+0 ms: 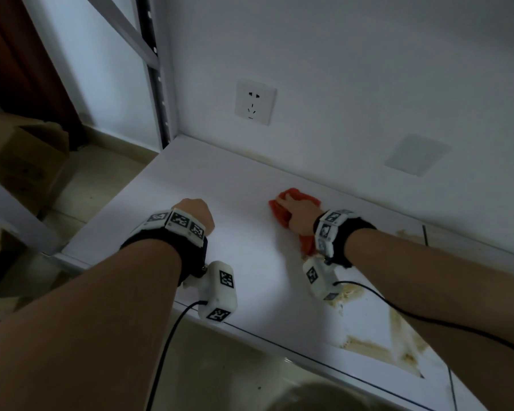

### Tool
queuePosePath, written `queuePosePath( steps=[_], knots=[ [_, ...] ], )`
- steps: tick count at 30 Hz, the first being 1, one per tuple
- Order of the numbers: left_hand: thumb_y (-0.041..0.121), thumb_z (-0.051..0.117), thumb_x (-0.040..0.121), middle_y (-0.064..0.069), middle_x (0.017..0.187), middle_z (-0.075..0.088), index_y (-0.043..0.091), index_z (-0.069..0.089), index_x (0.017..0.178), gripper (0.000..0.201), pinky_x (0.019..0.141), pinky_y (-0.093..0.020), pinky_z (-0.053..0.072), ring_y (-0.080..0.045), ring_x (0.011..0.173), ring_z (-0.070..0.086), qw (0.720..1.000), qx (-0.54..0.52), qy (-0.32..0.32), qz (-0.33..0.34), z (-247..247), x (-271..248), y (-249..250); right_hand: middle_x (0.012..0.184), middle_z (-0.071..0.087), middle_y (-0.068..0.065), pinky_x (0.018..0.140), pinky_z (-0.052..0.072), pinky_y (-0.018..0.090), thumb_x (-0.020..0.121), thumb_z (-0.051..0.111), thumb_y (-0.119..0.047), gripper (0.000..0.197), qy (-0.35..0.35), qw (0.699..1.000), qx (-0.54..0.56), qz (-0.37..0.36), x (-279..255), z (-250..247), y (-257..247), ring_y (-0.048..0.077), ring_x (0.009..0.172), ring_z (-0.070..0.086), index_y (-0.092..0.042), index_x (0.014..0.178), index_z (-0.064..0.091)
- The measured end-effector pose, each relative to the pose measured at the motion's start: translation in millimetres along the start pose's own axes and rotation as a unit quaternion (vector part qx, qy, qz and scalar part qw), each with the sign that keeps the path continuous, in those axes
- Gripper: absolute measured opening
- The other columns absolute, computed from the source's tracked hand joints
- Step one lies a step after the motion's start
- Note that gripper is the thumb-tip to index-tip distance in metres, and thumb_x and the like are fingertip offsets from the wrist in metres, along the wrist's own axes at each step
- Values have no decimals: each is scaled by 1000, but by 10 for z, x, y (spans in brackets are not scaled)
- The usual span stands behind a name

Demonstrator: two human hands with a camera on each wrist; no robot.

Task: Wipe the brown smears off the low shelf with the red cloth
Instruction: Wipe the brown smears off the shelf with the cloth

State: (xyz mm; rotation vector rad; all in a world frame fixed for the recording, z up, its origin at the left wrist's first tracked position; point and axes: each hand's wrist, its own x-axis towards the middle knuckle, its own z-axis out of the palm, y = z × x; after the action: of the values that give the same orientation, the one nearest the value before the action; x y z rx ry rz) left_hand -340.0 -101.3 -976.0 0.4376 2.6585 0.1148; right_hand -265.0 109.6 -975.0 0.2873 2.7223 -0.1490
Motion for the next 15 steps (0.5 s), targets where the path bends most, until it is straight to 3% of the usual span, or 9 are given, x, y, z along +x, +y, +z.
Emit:
queuePosePath(
  steps=[2,4,6,7,8,10,15],
  knots=[
    [11,44,92,-7,91,58,17,46,61,31,75,-26,38,-21,89,51,1000,8,-18,11,10,-16,-24,146,35,13,114,21,38,94,25,-35,56,9,999,-7,-54,-116,55,-274,29,136,33,-9,142,39],
    [11,44,92,-10,121,62,13,67,93,23,80,-27,42,-23,105,57,999,24,-21,25,-2,-75,-26,136,47,10,108,25,37,88,24,-33,57,-23,992,22,-118,-179,152,-540,26,128,41,-11,133,51],
    [12,43,93,-8,131,58,10,64,118,33,95,-29,45,-25,119,55,999,35,-9,30,-17,-137,-10,119,61,8,100,30,41,96,35,-12,37,-105,973,119,-168,-161,239,-640,22,113,53,-11,118,66],
    [12,44,93,-8,132,57,10,63,122,35,100,-30,44,-25,121,54,999,33,-2,33,-19,-161,-6,117,63,8,99,30,42,98,36,-4,37,-124,963,149,-187,-157,235,-618,20,112,54,-10,115,68],
    [12,44,93,-7,133,56,10,62,123,35,103,-30,43,-24,123,53,999,28,0,34,-23,-178,1,129,58,9,105,27,39,98,37,-2,36,-126,965,146,-179,-174,182,-567,21,121,50,-7,122,64],
    [11,46,93,-7,134,56,9,61,124,35,105,-30,42,-24,124,52,999,11,-3,38,-24,-188,6,147,40,12,112,17,24,98,39,0,40,-73,976,134,-155,-180,118,-405,24,137,36,-2,137,46],
    [10,47,93,-8,132,57,6,62,123,34,107,-32,41,-25,124,52,999,-12,-11,42,27,-173,-26,142,44,17,112,19,24,98,46,-8,38,74,985,132,-84,-69,97,97,31,134,40,-4,135,49]
  ],
)
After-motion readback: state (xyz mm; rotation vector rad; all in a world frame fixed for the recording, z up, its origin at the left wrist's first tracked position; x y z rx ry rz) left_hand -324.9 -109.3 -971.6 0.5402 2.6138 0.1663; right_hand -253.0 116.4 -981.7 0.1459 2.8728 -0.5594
